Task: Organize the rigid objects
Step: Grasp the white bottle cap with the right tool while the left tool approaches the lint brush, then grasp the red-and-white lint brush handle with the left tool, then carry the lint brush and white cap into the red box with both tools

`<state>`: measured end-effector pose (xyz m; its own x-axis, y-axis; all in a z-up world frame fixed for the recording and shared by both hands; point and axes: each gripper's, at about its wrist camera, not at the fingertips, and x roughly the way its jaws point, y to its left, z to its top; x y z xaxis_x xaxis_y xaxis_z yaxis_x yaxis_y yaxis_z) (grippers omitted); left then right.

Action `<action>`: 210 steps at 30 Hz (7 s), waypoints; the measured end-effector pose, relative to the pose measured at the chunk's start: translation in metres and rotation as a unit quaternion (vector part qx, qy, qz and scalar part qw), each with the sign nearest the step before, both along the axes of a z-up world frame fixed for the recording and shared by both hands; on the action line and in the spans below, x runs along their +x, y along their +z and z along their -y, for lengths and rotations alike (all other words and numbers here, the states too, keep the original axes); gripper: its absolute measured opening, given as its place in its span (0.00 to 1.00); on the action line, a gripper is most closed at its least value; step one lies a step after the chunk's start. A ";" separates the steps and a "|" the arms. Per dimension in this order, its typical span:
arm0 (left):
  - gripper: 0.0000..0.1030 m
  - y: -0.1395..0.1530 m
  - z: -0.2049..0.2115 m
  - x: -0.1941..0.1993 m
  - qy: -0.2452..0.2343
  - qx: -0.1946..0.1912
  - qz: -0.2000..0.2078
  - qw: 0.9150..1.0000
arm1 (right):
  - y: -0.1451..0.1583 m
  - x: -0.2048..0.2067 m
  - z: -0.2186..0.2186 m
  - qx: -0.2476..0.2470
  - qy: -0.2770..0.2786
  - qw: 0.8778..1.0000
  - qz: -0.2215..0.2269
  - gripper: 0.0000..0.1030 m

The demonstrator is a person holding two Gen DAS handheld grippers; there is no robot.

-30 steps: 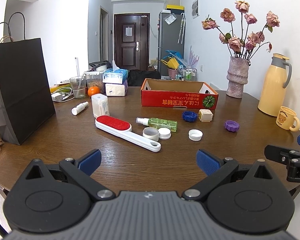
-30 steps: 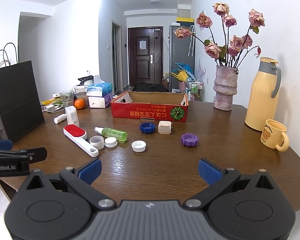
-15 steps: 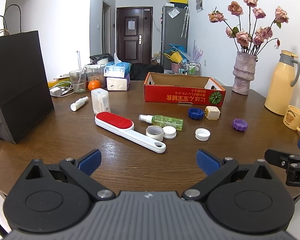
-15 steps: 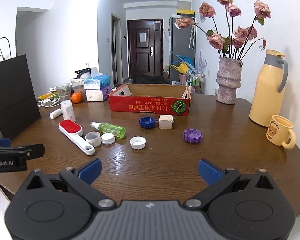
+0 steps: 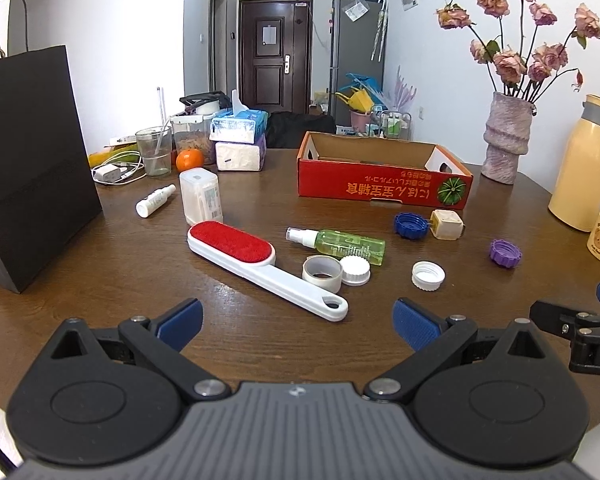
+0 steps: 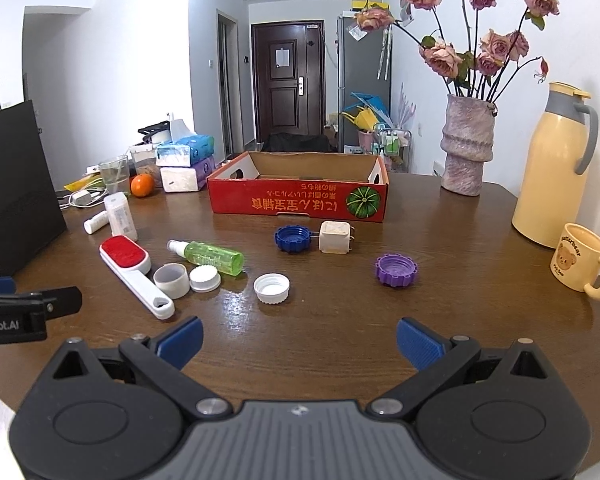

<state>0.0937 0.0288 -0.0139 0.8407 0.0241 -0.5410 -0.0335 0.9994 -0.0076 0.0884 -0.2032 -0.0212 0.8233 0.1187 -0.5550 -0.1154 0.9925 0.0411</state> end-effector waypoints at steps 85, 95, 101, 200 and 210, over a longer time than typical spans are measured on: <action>0.67 -0.085 -0.096 0.198 0.209 -0.016 -0.112 0.971 | -0.092 0.194 -0.014 -0.002 0.008 0.999 -0.042 0.39; 0.56 -0.082 -0.105 0.178 0.197 -0.009 -0.100 0.975 | -0.094 0.192 -0.012 -0.003 -0.003 0.999 -0.039 0.39; 0.55 -0.081 -0.108 0.166 0.197 -0.009 -0.098 0.975 | -0.093 0.189 -0.009 0.005 -0.005 0.999 -0.033 0.39; 0.56 0.004 0.067 0.428 0.007 -0.043 -0.022 0.999 | -0.014 0.408 0.000 0.004 -0.047 0.997 0.069 0.39; 0.56 -0.008 0.068 0.451 0.008 -0.031 -0.044 0.999 | -0.025 0.428 0.004 -0.006 -0.057 0.997 0.050 0.39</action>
